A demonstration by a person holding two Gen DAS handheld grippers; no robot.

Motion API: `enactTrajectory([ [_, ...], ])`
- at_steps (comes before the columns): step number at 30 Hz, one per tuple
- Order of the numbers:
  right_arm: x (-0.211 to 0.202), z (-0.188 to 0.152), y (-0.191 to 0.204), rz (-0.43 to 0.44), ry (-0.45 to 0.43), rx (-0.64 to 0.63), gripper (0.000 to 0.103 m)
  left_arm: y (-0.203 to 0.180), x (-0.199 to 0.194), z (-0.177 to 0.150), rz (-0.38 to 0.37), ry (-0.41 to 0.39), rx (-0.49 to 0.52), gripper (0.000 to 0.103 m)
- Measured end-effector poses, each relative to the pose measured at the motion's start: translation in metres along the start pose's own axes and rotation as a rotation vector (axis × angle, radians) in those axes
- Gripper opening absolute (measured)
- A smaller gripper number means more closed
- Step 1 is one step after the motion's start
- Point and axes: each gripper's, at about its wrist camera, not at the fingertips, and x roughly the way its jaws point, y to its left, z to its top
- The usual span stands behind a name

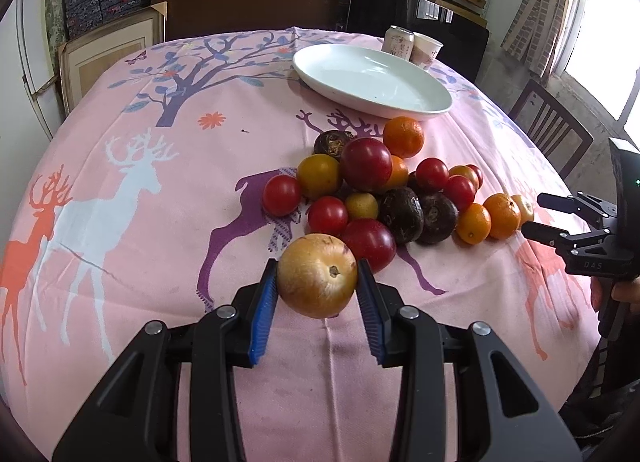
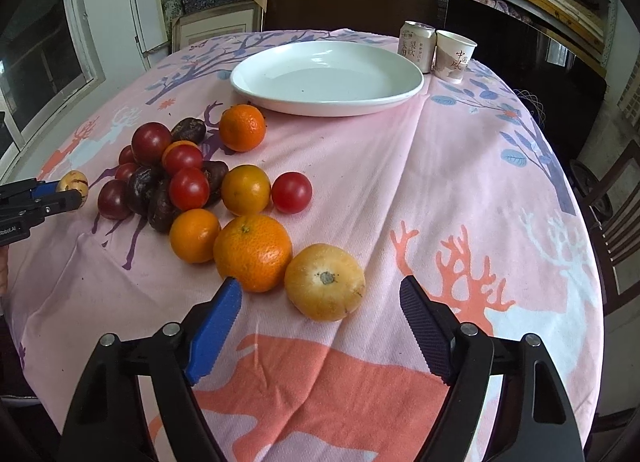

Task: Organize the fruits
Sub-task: 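Carry both fruits onto the white plate and open both tools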

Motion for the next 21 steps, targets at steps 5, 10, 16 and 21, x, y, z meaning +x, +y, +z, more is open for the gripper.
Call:
enactTrajectory([
  [5,0.006,-0.007,-0.003,-0.019,0.043,-0.021,0.061,-0.007,0.0,0.002,-0.002,0.002,0.012,0.038],
  [10,0.028,0.001,-0.006,-0.013,0.064,-0.017,0.059,-0.014,-0.003,0.007,0.01,0.001,0.03,0.038],
  [16,0.032,0.011,-0.007,0.054,0.043,-0.019,0.041,-0.024,-0.005,0.027,0.038,-0.013,0.064,0.038],
  [21,0.009,0.027,-0.025,0.083,-0.038,0.054,0.041,-0.04,-0.007,0.064,0.063,-0.069,0.107,0.038],
])
